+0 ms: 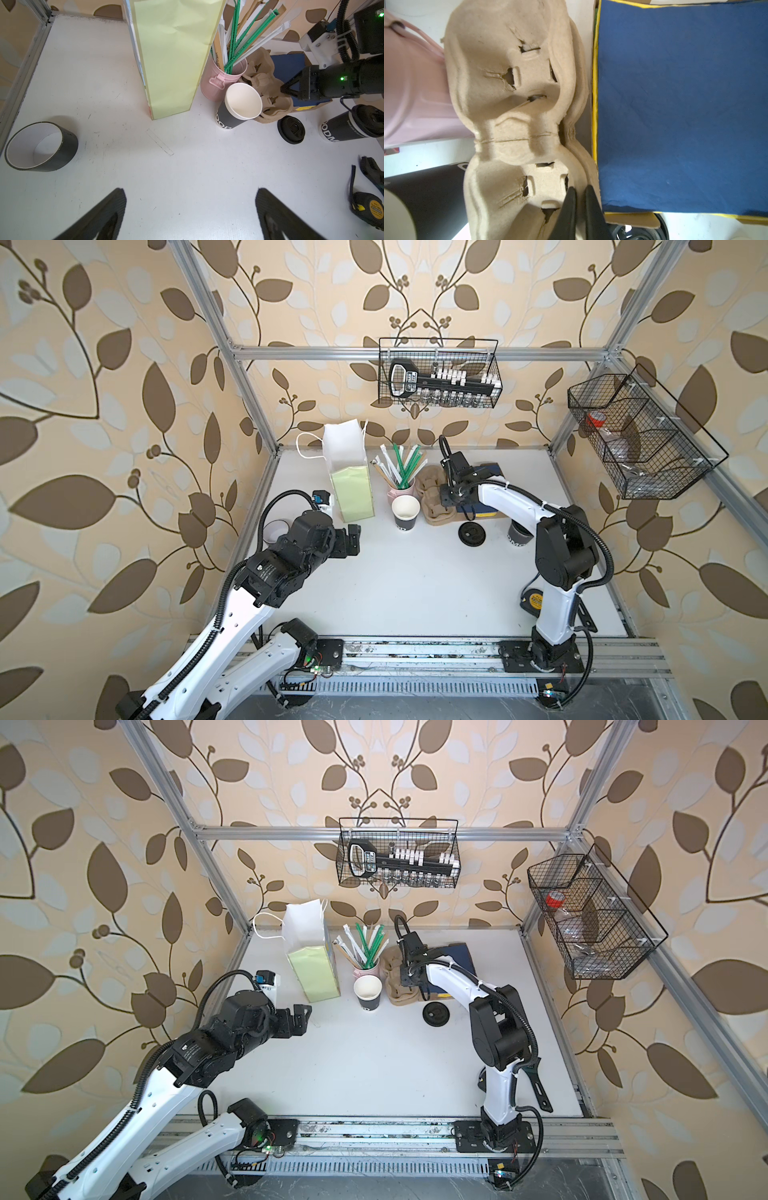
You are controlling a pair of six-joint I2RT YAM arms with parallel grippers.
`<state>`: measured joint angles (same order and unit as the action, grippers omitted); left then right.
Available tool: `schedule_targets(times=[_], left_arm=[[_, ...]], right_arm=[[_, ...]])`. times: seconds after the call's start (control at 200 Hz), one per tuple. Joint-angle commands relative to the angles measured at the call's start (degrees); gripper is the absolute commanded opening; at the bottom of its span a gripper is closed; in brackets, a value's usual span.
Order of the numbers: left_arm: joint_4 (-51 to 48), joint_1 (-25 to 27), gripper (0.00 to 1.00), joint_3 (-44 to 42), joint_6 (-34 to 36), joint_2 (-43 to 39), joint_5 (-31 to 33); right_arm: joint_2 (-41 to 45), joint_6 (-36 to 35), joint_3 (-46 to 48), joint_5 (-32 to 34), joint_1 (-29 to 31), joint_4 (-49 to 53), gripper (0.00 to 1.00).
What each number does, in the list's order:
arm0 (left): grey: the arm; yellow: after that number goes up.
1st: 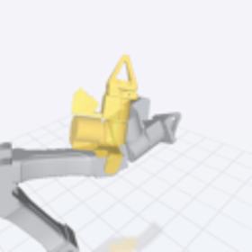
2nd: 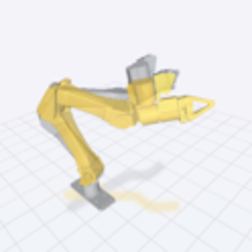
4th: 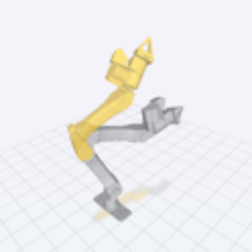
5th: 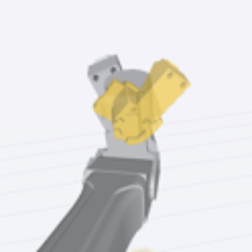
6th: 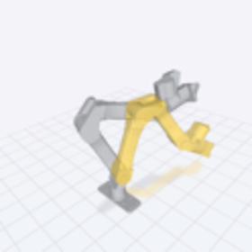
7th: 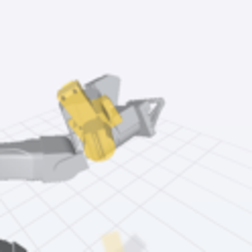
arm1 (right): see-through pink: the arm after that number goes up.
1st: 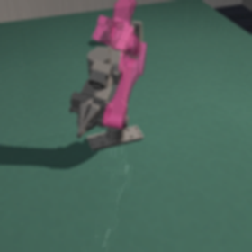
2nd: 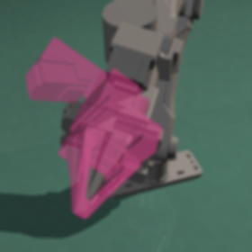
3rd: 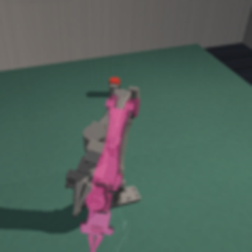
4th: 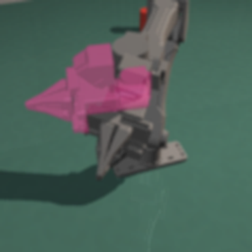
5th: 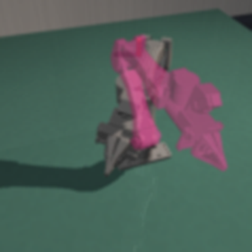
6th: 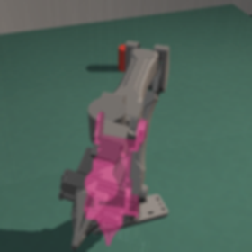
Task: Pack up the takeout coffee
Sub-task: 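Lift the beige cup carrier off the stack with right gripper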
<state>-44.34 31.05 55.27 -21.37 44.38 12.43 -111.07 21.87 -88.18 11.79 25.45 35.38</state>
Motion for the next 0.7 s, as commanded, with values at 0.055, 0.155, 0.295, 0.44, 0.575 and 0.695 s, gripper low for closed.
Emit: schedule_targets(times=[0.055, 0.155, 0.295, 0.44, 0.575, 0.695], left_arm=[[1.59, -0.43, 0.99, -0.01, 0.87, 0.09, -0.30], [1.54, -0.43, 0.99, 0.02, 0.83, 0.26, -0.38], [1.70, -0.44, 0.99, 0.02, 0.82, 0.42, -0.56], [1.54, -0.38, 0.99, 0.10, 0.80, 0.64, -0.58], [1.62, -0.40, 0.99, 0.05, 0.87, 0.28, -0.47], [1.64, -0.42, 0.99, 0.15, 0.82, 0.17, -0.56]], right_arm=[[3.52, 1.00, 1.03, -1.67, -0.78, -0.92, 0.11], [6.57, 1.29, 2.57, -2.68, -1.75, -2.04, 0.11], [9.63, 1.25, 2.72, -3.47, -2.07, -0.75, 0.11], [14.23, 2.53, 5.26, -3.87, -1.90, 0.36, 0.11], [21.64, 3.84, 12.63, -4.32, -0.54, -0.75, 0.11], [30.50, 5.11, 21.01, -2.78, 2.42, -0.70, 0.12]])
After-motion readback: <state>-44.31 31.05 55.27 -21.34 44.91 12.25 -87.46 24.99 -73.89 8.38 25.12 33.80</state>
